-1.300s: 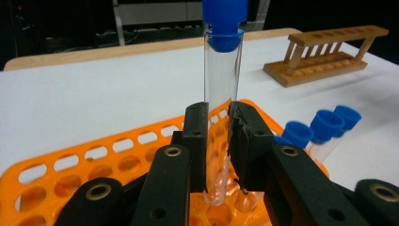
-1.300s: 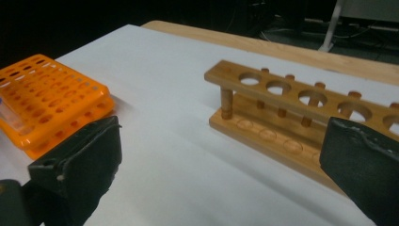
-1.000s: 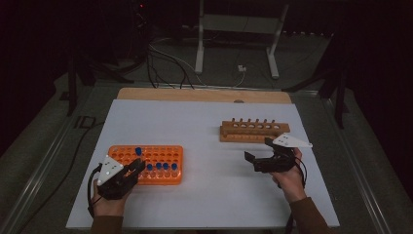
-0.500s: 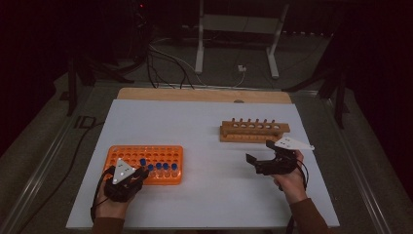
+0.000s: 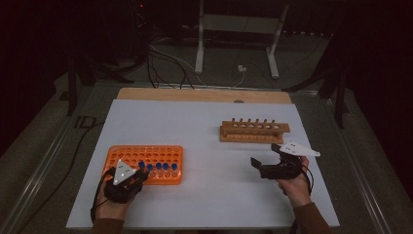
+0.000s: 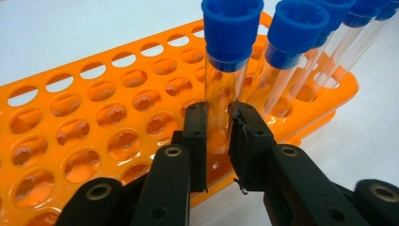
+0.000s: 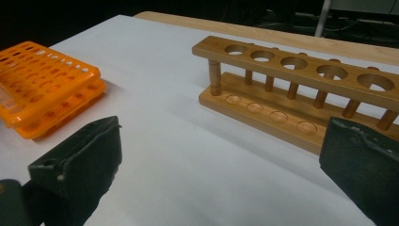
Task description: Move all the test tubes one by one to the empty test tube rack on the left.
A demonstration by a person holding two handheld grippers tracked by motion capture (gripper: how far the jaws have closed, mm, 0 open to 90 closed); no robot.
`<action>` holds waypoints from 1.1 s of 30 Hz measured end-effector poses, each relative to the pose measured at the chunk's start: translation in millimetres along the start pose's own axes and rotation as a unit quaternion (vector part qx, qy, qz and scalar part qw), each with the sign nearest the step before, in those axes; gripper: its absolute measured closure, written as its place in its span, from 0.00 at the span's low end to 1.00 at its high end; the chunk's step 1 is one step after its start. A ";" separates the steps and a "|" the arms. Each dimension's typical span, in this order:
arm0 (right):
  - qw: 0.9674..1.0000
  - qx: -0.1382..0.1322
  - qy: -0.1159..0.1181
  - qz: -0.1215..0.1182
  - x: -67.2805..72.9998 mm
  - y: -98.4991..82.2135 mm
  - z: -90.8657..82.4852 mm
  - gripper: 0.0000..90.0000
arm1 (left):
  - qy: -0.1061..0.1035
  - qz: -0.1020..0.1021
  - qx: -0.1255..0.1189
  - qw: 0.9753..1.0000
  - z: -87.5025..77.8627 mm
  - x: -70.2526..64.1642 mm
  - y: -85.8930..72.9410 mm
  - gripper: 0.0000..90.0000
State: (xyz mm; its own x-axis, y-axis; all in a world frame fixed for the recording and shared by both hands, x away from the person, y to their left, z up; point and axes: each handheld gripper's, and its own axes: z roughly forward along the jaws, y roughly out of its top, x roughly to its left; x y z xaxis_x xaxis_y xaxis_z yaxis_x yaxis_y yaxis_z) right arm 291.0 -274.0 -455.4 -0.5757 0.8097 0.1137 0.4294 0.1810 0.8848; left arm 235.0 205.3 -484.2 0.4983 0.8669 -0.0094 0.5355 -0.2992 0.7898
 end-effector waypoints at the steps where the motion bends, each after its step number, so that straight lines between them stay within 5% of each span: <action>1: 1.000 -0.002 -0.001 0.002 -0.3 -0.7 -1.4 0.00 | -0.001 -0.002 0.000 1.000 -0.8 0.9 0.0 0.84; 11: 1.000 -0.022 -0.005 0.012 -6.8 -6.8 -12.6 0.00 | -0.021 -0.024 -0.072 0.997 -27.0 14.4 3.1 0.60; 19: 0.999 -0.045 -0.008 0.015 -10.5 -12.3 -20.2 0.00 | 0.006 -0.043 -0.144 0.989 -46.8 23.7 8.4 0.38; 25: 0.998 -0.056 -0.011 0.015 -11.9 -15.3 -22.6 0.00 | 0.041 -0.061 -0.169 0.983 -49.6 27.8 11.7 0.24; 33: 0.997 -0.070 -0.021 0.011 -12.7 -19.4 -27.0 0.00 | 0.067 -0.100 -0.203 0.972 -56.3 36.3 10.6 0.00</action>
State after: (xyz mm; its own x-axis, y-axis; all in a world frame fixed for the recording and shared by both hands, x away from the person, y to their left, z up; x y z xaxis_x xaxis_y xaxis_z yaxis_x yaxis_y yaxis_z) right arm 271.2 -302.9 -461.8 -0.5366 0.8357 0.1165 0.3376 0.0861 0.9373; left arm 220.4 256.0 -441.6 0.3034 0.9441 -0.1289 0.2850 0.0392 0.9577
